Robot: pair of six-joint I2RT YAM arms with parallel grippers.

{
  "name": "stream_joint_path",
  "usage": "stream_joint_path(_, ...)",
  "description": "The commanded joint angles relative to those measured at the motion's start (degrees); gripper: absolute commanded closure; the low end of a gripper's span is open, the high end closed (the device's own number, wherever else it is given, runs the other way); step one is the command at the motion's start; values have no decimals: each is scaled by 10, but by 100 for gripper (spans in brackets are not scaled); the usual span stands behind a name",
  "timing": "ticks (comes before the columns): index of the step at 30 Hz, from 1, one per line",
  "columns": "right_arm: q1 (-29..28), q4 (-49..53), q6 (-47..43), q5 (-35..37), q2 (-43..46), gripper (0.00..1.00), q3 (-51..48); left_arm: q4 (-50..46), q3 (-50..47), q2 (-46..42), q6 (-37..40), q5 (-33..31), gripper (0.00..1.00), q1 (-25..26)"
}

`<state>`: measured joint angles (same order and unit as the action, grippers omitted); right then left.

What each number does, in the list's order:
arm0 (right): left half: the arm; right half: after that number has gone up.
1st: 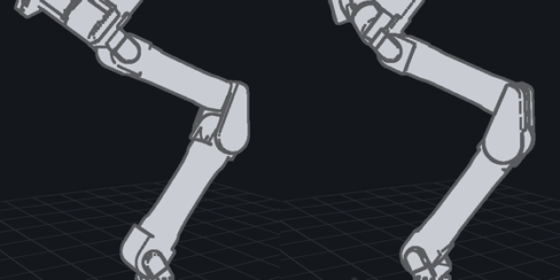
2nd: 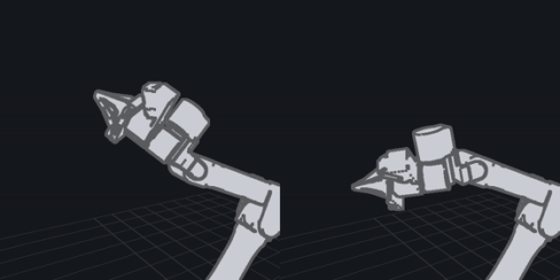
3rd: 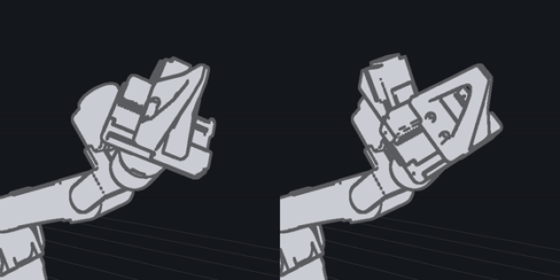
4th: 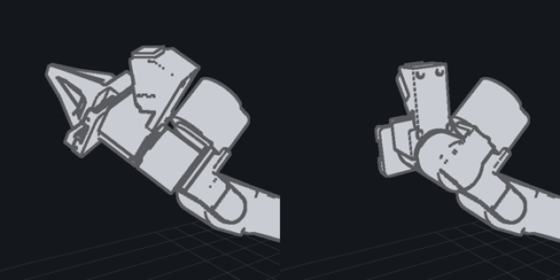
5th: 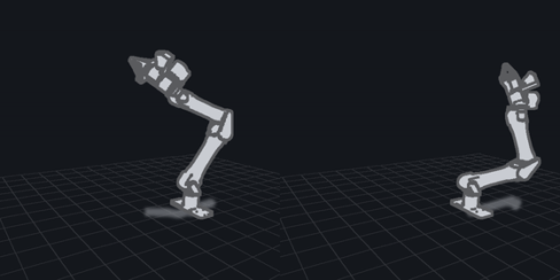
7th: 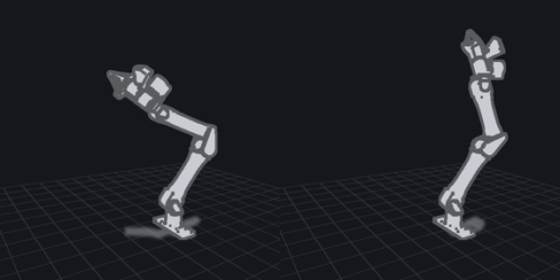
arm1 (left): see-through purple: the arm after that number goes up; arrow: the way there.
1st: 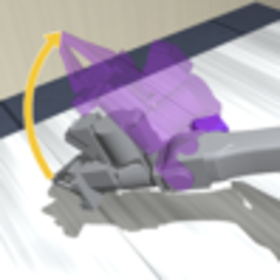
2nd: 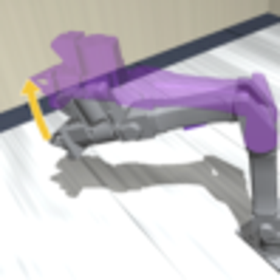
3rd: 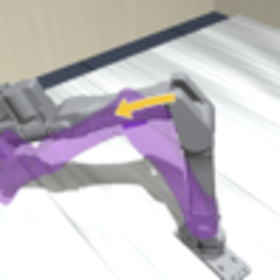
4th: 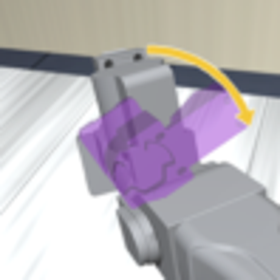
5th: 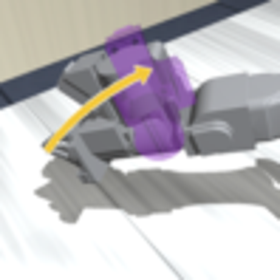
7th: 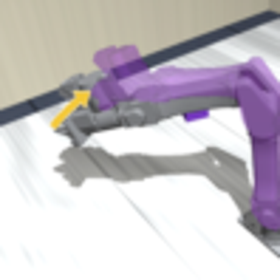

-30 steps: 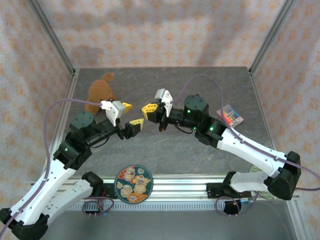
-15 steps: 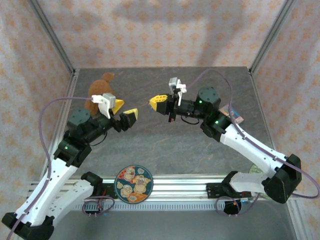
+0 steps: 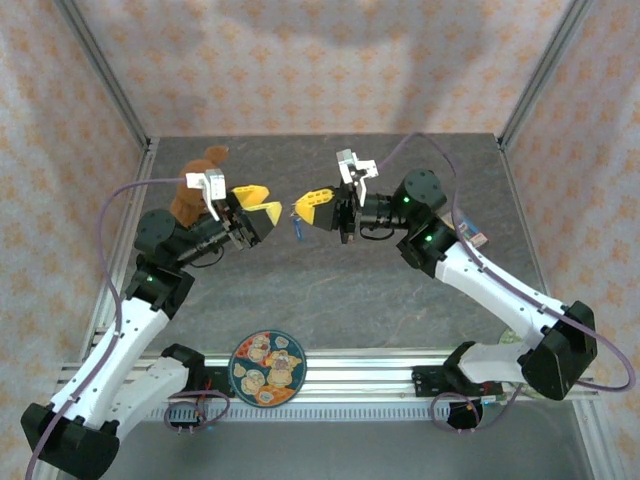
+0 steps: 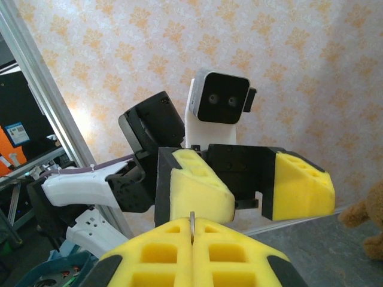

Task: Remove the keys from the keyring

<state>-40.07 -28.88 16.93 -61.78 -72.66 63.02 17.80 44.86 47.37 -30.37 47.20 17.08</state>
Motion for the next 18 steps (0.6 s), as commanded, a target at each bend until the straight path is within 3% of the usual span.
stream_joint_path(1, 3, -27, 14, 26, -2, 100, 25, 9, 8, -22, 12, -3, 31, -2)
stream_joint_path(5, 3, -2, 13, 104, -1, 100, 27, -84, 18, -52, 70, -84, 44, -3)
stream_joint_path(11, -7, 20, 2, 145, -6, 100, 32, -111, 32, -50, 93, -93, 48, 7)
stream_joint_path(13, -11, 13, 8, 150, -10, 100, 33, -111, 31, -46, 98, -101, 46, 12)
stream_joint_path(15, -12, 11, 14, 143, -17, 100, 37, -88, 17, -46, 85, -111, 36, 14)
stream_joint_path(18, -15, 6, 19, 145, -21, 100, 38, -59, 8, -43, 74, -110, 35, 16)
